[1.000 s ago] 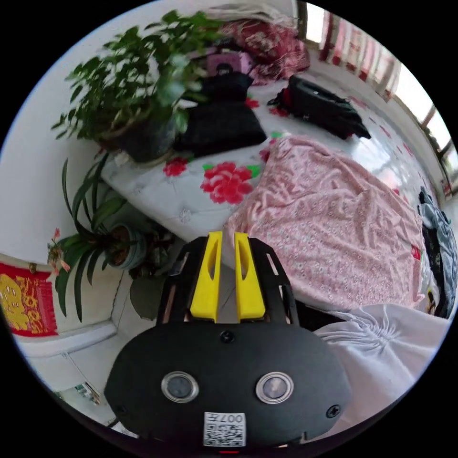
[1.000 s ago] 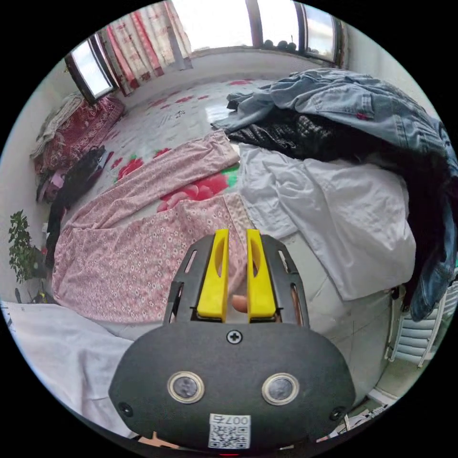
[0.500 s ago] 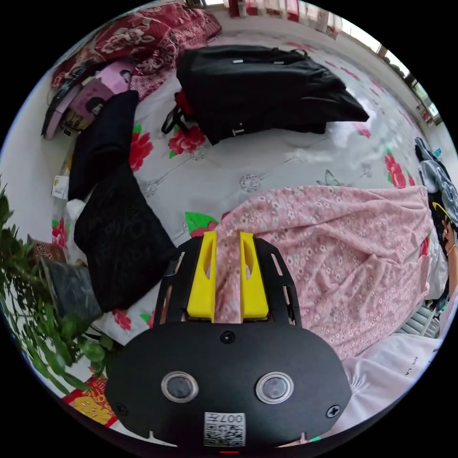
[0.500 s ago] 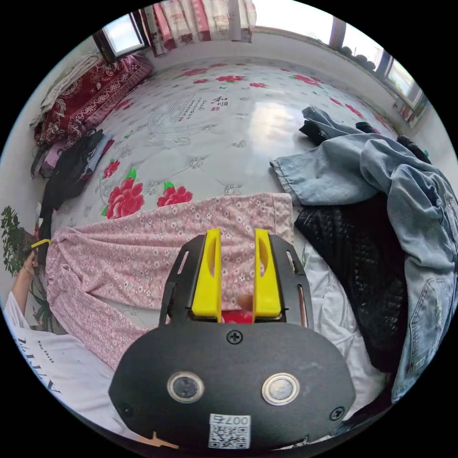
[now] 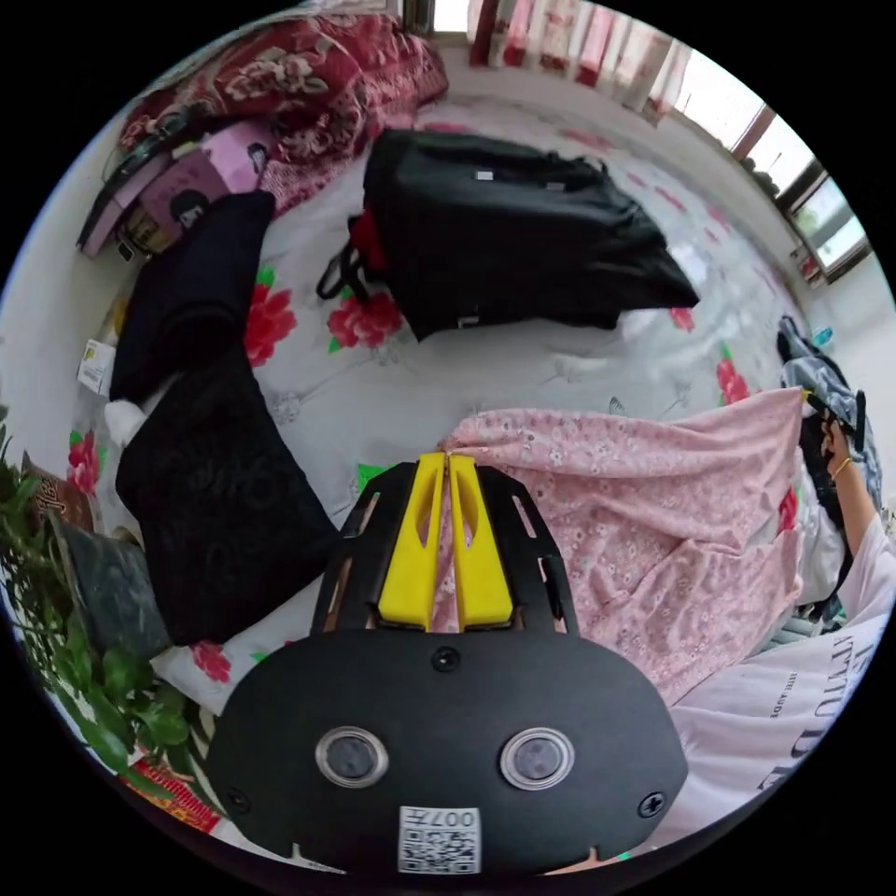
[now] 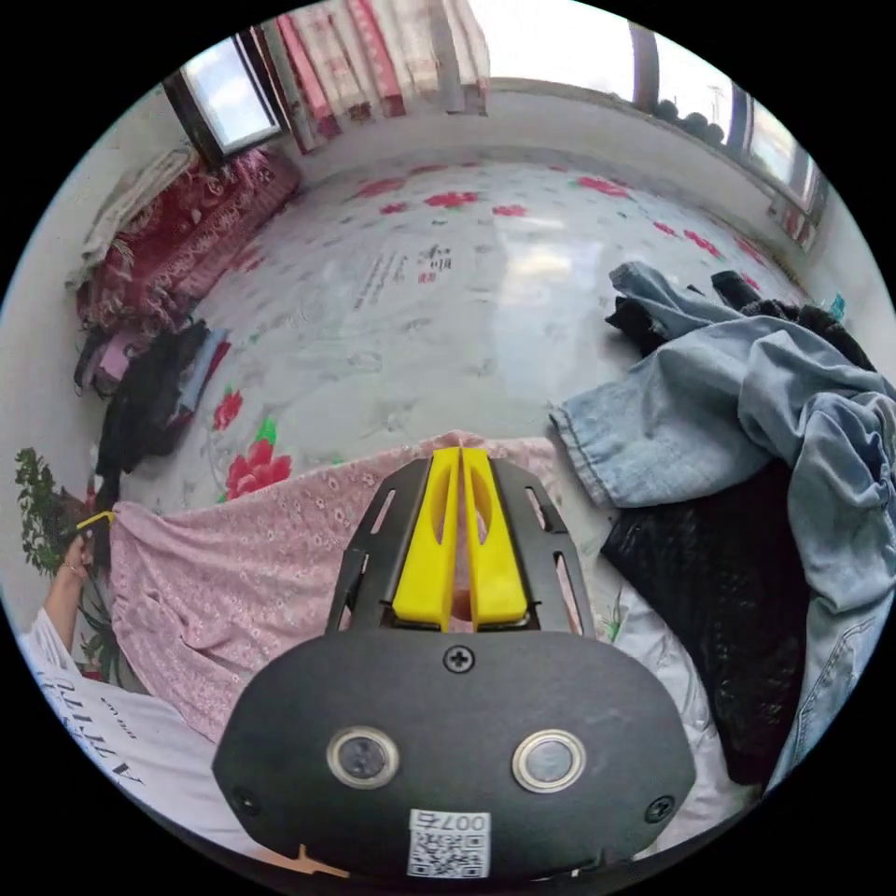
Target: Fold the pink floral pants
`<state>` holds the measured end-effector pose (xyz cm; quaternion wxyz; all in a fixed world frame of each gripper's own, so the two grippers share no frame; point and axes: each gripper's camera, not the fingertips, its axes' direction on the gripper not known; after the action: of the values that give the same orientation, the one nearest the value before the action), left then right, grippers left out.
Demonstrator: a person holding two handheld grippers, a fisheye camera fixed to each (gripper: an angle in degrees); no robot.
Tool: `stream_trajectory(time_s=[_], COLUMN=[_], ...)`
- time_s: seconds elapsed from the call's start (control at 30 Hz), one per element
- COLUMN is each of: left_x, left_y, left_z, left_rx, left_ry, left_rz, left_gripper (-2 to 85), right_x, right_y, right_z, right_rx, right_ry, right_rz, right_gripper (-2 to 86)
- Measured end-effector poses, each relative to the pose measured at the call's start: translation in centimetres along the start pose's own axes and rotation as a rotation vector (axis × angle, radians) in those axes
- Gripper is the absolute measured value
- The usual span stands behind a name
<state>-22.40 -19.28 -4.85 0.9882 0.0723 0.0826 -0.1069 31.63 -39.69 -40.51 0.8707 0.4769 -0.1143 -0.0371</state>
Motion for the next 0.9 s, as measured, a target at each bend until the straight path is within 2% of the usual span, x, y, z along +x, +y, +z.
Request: stream_trajectory(time_s=[0.2, 0.37, 0.43, 0.53, 0.63, 0.7, 0.8, 0.9], left_x=[-1.2, -1.2, -1.0, -1.2, -2.6, -4.7, -7.0, -7.2], left_y=[7.1, 15.3, 18.9, 25.1, 31.0, 35.3, 39.3, 39.7], left_z=[-10.9, -16.7, -17.4, -16.1, -11.7, -7.7, -6.5, -7.4], left_rx=[0.299, 0.443, 0.453, 0.406, 0.268, 0.106, 0.069, 0.154], left_ry=[0.023, -0.009, -0.026, -0.02, -0.015, -0.031, 0.007, 0.064], left_rz=[-0.03, -0.025, -0.027, -0.079, -0.223, -0.41, -0.61, -0.623], left_gripper=[-0.9, -0.9, -0.8, -0.6, 0.1, 1.8, 4.7, 6.2], right_x=[-0.4, 0.5, 1.5, 4.3, 8.2, 11.1, 12.4, 12.2], right_y=[2.9, 12.1, 16.9, 25.9, 35.6, 42.1, 45.5, 44.4], right_z=[-17.6, -27.1, -28.6, -27.9, -23.3, -20.8, -21.9, -22.9], right_rx=[0.353, 0.485, 0.465, 0.329, 0.08, -0.068, -0.023, 0.033], right_ry=[-0.141, -0.148, -0.118, -0.084, -0.067, -0.053, -0.044, -0.023], right_rz=[-0.068, -0.124, -0.112, -0.001, 0.224, 0.409, 0.469, 0.387], right_gripper=[-0.2, -0.3, -0.2, -0.1, 0.2, 1.1, 2.7, 4.2])
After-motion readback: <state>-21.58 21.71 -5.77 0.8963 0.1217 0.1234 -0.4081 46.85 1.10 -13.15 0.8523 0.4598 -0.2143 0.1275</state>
